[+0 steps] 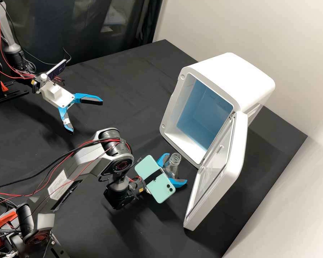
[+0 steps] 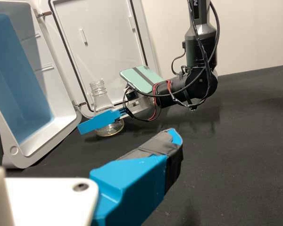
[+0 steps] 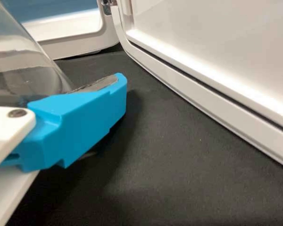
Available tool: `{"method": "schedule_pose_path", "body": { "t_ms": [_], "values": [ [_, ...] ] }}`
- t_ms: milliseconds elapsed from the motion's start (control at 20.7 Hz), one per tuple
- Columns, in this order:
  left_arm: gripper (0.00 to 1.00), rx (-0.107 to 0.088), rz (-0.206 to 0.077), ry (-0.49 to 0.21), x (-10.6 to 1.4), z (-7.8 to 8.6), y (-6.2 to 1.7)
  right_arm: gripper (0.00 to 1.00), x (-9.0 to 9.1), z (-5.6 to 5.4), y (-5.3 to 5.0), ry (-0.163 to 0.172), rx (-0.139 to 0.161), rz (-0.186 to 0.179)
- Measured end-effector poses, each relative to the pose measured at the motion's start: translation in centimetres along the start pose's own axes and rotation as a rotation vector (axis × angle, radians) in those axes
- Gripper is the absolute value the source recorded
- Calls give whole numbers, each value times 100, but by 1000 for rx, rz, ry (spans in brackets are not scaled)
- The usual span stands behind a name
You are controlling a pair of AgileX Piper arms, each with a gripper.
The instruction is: Place the flask in the incubator
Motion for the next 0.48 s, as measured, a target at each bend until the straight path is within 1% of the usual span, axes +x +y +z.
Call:
{"method": "schedule_pose_path", "body": {
  "t_ms": [145,241,338,434,482],
  "values": [
    [100,0,0,-2,1,5,0,0,-11,6,-7,-4,16,-3],
    [100,0,0,-2,1,5,0,0,-22,5,-9,-4,16,-3],
    [100,0,0,-2,1,5,0,0,-40,-33,15,3,16,2],
    [100,-1,0,-2,2,8,0,0,-99,-36,37,-17,14,-9],
    [100,-1,0,-4,3,16,0,0,-134,-47,73,-27,18,-11]
  ]
}}
